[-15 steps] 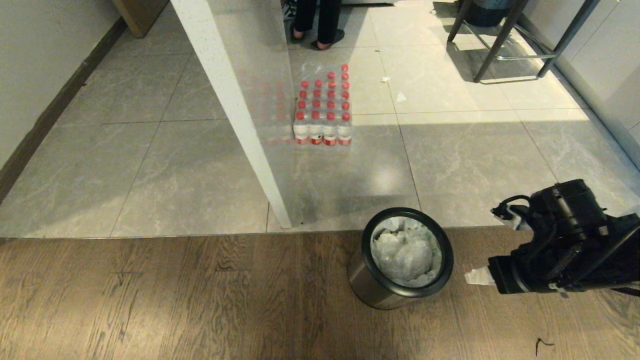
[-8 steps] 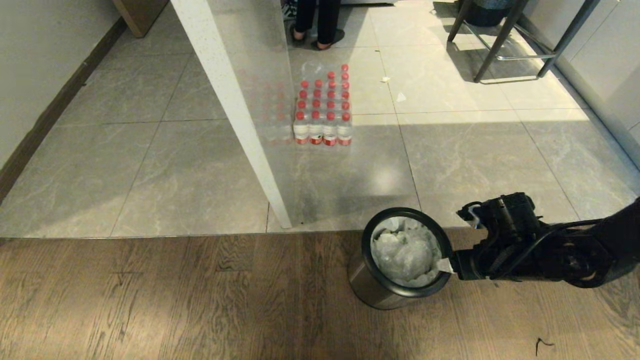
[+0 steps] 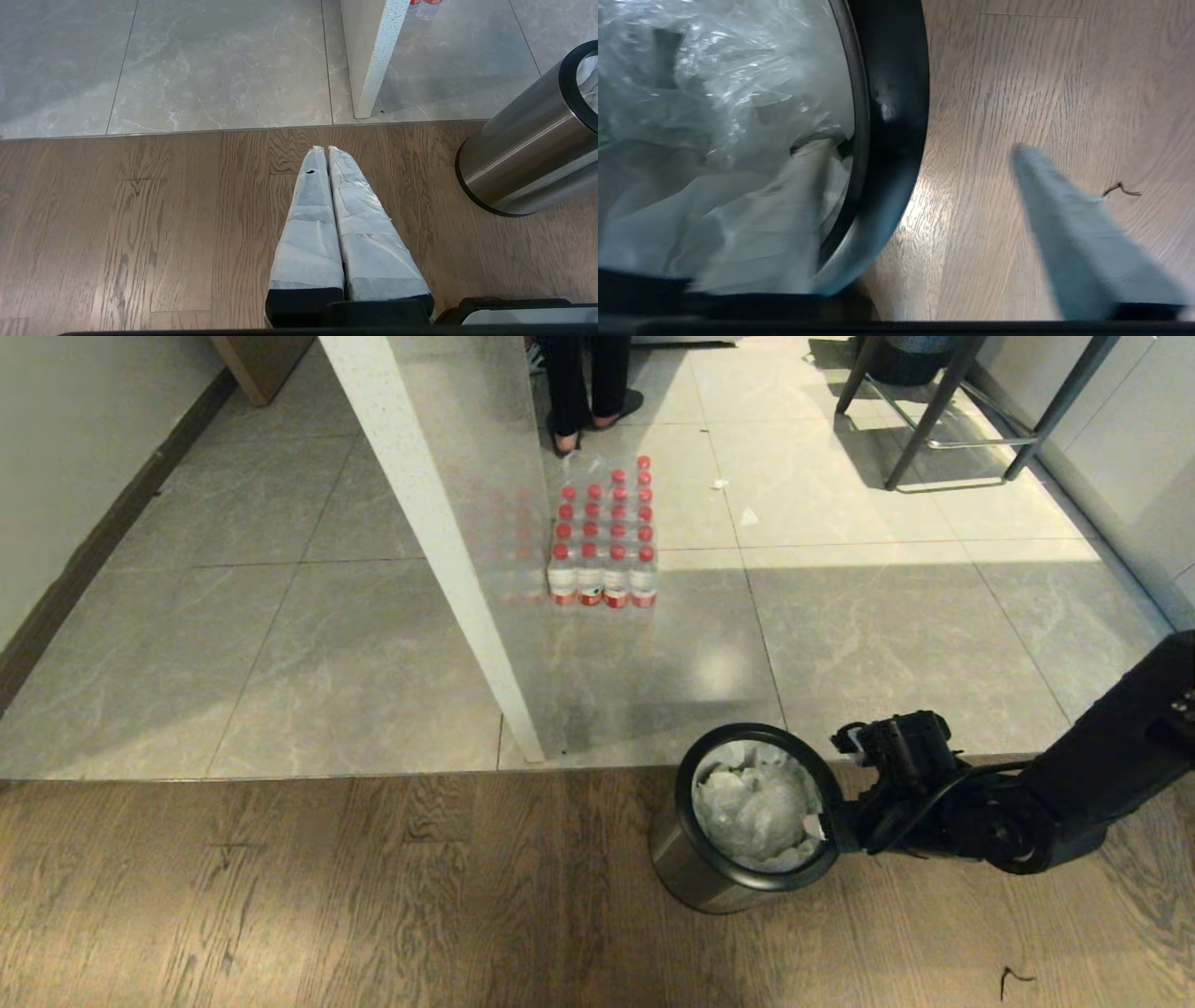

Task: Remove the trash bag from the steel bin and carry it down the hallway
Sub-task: Place the outer trash can on the ground

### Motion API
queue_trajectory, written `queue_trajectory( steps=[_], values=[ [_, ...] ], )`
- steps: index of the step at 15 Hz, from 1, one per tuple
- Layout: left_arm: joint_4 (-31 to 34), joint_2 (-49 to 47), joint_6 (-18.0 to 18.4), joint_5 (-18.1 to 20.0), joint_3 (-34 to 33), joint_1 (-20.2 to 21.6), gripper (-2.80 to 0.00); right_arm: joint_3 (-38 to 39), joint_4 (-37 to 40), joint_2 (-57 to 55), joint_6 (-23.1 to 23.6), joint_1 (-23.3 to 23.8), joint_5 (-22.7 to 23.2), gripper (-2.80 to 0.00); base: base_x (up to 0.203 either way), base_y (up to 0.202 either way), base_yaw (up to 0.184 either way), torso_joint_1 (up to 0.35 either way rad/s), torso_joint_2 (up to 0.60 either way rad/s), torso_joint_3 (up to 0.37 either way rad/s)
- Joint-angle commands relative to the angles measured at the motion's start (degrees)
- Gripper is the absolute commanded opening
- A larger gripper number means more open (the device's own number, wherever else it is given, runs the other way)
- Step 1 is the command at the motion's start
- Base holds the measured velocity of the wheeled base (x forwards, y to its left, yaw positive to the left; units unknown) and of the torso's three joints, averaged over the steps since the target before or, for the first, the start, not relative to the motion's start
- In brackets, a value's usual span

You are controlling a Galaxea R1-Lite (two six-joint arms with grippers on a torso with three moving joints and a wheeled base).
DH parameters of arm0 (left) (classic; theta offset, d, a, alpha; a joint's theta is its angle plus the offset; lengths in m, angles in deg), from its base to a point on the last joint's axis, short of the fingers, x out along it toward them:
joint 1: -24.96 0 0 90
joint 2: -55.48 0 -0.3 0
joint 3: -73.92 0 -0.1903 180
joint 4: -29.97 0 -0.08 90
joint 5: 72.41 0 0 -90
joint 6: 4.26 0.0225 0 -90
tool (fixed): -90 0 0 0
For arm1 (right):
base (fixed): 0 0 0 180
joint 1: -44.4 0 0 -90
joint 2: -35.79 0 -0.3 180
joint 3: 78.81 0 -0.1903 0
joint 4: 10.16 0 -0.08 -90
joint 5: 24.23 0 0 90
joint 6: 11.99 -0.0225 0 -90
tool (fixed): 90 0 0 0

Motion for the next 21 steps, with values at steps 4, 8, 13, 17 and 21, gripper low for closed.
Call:
queue_trajectory(
  steps=[4, 8, 13, 17, 21],
  values=[
    [0.0, 0.0, 0.0, 0.0, 0.0, 0.0, -2.8, -1.6, -0.5, -2.4, 0.2, -0.7, -1.5, -2.8, 0.0, 0.0, 0.0, 0.0, 0.0, 0.0],
    [0.0, 0.0, 0.0, 0.0, 0.0, 0.0, -2.8, -1.6, -3.0, -1.1, 0.2, -1.3, -2.3, -2.8, 0.0, 0.0, 0.0, 0.0, 0.0, 0.0],
    [0.0, 0.0, 0.0, 0.0, 0.0, 0.0, -2.8, -1.4, -2.7, 7.4, 0.5, -1.8, -2.1, -2.8, 0.0, 0.0, 0.0, 0.0, 0.0, 0.0],
    [0.0, 0.0, 0.0, 0.0, 0.0, 0.0, -2.8, -0.2, 3.7, 19.6, 0.8, -1.8, -2.4, -2.8, 0.0, 0.0, 0.0, 0.0, 0.0, 0.0],
    [0.0, 0.0, 0.0, 0.0, 0.0, 0.0, -2.8, -2.4, 20.4, 36.8, 0.8, -1.7, -2.4, -2.8, 0.0, 0.0, 0.0, 0.0, 0.0, 0.0]
  ],
)
